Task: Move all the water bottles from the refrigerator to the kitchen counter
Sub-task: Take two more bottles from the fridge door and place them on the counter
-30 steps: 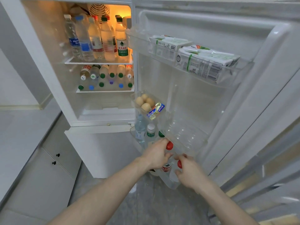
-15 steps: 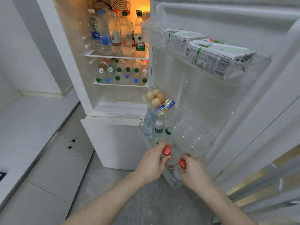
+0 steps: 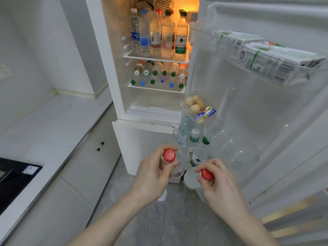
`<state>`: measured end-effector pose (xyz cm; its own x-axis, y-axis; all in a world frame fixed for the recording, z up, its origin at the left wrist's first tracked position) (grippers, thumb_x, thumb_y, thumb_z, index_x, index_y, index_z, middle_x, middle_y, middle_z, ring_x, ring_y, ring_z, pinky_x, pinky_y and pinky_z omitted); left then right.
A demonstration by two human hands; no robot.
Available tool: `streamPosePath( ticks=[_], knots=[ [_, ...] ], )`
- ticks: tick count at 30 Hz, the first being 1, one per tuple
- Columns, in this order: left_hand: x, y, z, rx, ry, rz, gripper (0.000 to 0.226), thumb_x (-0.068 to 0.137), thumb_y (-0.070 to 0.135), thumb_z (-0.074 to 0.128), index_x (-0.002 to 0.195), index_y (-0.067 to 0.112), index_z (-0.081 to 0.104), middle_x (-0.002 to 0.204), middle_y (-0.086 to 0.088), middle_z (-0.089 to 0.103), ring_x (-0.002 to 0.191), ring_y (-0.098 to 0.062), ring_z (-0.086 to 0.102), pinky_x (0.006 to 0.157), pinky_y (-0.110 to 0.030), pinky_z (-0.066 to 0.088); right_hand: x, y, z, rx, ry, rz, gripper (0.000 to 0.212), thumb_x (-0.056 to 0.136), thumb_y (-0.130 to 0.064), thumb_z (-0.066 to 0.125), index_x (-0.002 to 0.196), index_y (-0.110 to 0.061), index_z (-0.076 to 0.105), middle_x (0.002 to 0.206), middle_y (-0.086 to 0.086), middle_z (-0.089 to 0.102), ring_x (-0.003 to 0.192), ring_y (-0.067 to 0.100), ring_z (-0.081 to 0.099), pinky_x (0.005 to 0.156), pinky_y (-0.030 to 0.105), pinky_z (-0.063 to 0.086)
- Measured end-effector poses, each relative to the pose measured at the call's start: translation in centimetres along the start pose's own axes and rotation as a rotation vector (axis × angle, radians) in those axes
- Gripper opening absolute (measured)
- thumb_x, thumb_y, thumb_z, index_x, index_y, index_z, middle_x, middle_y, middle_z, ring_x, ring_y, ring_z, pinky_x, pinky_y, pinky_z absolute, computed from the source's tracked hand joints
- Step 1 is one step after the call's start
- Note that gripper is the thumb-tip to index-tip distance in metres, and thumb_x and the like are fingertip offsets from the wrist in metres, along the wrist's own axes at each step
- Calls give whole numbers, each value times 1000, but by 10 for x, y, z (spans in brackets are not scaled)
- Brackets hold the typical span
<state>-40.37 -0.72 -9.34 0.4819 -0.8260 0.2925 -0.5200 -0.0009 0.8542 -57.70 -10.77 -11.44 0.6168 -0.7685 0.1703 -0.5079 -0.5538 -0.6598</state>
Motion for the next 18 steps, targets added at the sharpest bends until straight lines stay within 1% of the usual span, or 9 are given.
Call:
streamPosePath(
  ticks=[2,4,8,9,10,12,14,16,18],
  knots=[
    [-10,-9,-24,11,25,-33,28,94,19,71,116,35,62,82,5,66,63,-19,67,69,-39,57,5,-23,10,57,-34,-36,29,91,-7,75,93,-36,70,102,-20,56,82,5,60,68,9,42],
    [-21,-17,-47,16,55,-65,27,93,18,71,114,34,63,79,0,66,61,-24,64,66,-42,57,11,-44,24,60,-63,-73,26,90,-11,76,95,-36,70,100,-21,55,81,4,59,70,10,40],
    [-56,-28,-110,47,137,-125,27,93,16,72,109,34,63,72,-4,67,57,-18,67,65,-38,56,17,-98,65,11,-136,-176,22,89,-17,76,100,-35,72,95,-18,54,84,-5,53,76,13,36],
    [-66,-32,-125,60,159,-141,26,93,16,72,109,34,63,71,-4,66,57,-18,66,66,-38,56,16,-111,75,2,-154,-193,22,89,-17,76,101,-35,72,95,-19,54,84,-5,52,76,14,36],
    [-75,-37,-141,78,176,-162,25,93,18,73,109,34,63,72,-4,66,58,-20,65,66,-39,56,15,-125,85,5,-165,-213,23,89,-17,76,102,-35,72,94,-20,53,83,-3,52,77,18,37],
    [-95,-48,-170,112,216,-192,26,91,23,73,112,34,63,81,-4,68,58,-25,62,65,-44,57,12,-150,103,10,-195,-232,24,90,-18,75,105,-36,72,94,-21,53,85,1,52,79,24,38],
    [-126,-60,-214,135,282,-224,28,90,28,74,115,34,63,85,-3,70,57,-26,59,64,-48,58,2,-189,130,10,-244,-284,23,91,-20,74,108,-36,72,95,-21,53,88,3,53,80,24,39],
    [-156,-66,-251,156,348,-253,30,89,31,75,116,33,64,82,-3,70,57,-27,58,65,-47,59,-8,-222,154,13,-300,-333,22,92,-22,73,110,-34,72,98,-21,55,90,3,54,81,22,38],
    [-191,-69,-289,176,411,-287,27,89,29,77,112,34,64,71,-4,67,56,-29,58,66,-46,59,-21,-259,181,23,-344,-389,21,93,-23,74,111,-33,72,100,-20,57,91,4,54,81,20,37]
  ],
)
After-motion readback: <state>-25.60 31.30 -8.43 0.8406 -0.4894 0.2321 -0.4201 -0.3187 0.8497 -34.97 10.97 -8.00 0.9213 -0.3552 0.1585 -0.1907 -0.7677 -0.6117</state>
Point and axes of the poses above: each hand's wrist, its own x-axis towards the middle knuckle, its own z-axis out of the palm, y = z × x, the point moved 10 cm from there along x, towards the middle knuckle
